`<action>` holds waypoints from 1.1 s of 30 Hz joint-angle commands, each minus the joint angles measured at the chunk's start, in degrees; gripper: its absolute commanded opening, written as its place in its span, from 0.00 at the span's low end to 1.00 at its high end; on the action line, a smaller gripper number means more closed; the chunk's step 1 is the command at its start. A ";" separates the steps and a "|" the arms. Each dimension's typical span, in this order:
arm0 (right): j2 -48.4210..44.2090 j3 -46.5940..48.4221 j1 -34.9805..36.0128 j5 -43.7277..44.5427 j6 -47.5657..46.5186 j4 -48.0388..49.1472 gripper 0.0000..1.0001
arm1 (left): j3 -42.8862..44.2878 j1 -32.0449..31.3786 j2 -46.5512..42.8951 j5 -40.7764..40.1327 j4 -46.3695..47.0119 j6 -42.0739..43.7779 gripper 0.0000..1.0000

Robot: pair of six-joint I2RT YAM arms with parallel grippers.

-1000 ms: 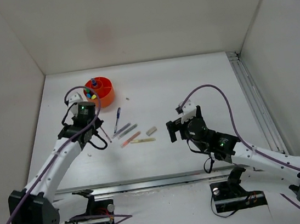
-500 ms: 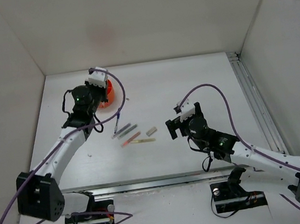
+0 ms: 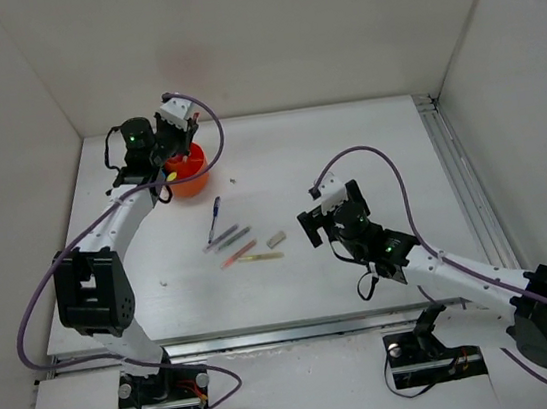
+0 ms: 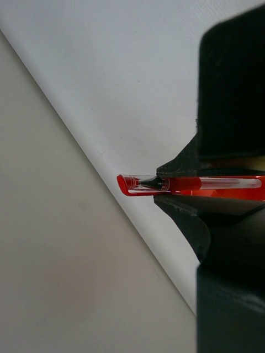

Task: Sort the stationery into containers
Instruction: Place the pen in the storage box.

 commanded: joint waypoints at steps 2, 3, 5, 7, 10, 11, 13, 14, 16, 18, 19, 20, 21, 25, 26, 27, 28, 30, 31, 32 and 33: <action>2.86 4.98 -1.77 -2.12 -0.88 5.22 0.98 | 5.49 0.29 4.17 7.47 5.42 -0.95 0.00; 3.30 5.59 -2.12 -2.39 -0.88 5.14 0.98 | 5.58 0.29 4.80 7.48 7.16 -1.56 0.00; 4.53 6.21 -2.57 -3.35 -0.88 5.13 0.98 | 5.41 0.82 5.94 7.82 9.01 -1.66 0.00; 4.98 6.74 -3.09 -4.14 -0.80 5.13 0.98 | 5.32 1.52 7.70 8.35 11.30 -1.83 0.00; 5.68 7.00 -3.97 -4.94 -0.62 5.31 0.98 | 4.97 3.36 9.81 11.60 14.37 -3.75 0.00; 6.03 7.09 -4.32 -5.29 -0.53 5.40 0.98 | 4.45 4.50 10.86 13.17 17.34 -4.81 0.00; 6.64 7.26 -4.50 -5.99 -0.36 5.49 0.98 | 3.05 5.65 11.83 14.85 21.65 -9.01 0.00; 6.91 7.27 -5.11 -6.34 -0.27 5.49 0.98 | 2.51 6.18 13.14 16.69 24.03 -10.61 0.00; 7.43 7.62 -5.38 -6.96 -0.10 5.75 0.98 | 1.28 7.58 14.29 17.05 31.15 -14.46 0.00; 8.31 7.97 -6.00 -7.75 0.26 5.84 0.98 | 1.36 8.37 15.70 18.63 34.59 -17.82 0.00; 8.84 8.14 -6.17 -8.01 0.43 5.92 0.98 | 2.24 8.90 16.14 19.42 34.68 -18.52 0.00; 9.02 8.23 -6.43 -8.19 0.43 6.01 0.98 | 2.68 8.91 16.75 20.65 34.08 -18.97 0.00; 9.11 8.32 -6.26 -8.63 0.52 6.27 0.98 | 2.95 8.91 16.84 21.01 33.55 -18.62 0.00; 9.37 8.32 -6.70 -9.16 0.78 6.71 0.98 | 1.12 8.91 15.71 19.96 32.40 -16.34 0.00; 9.37 8.32 -6.70 -9.33 0.79 6.80 0.98 | 0.41 8.91 15.44 18.56 32.14 -15.90 0.00; 9.46 8.06 -6.79 -9.51 0.79 7.07 0.98 | -0.12 8.91 15.00 18.29 31.88 -14.94 0.00; 9.81 8.14 -6.79 -9.77 0.87 7.07 0.98 | -1.00 8.91 14.56 18.20 31.26 -14.23 0.00; 10.07 8.32 -7.05 -10.21 0.87 7.59 0.98 | -1.97 8.91 13.59 18.20 29.68 -13.18 0.00; 10.42 8.41 -7.05 -10.39 0.87 7.60 0.98 | -2.15 8.91 13.16 17.76 29.33 -13.00 0.00; 10.60 8.67 -7.05 -10.56 0.87 7.60 0.98 | -2.15 8.91 13.06 16.71 28.37 -12.99 0.00; 10.69 8.76 -7.22 -11.09 0.79 7.77 0.98 | -1.89 8.91 12.89 16.18 27.49 -12.82 0.00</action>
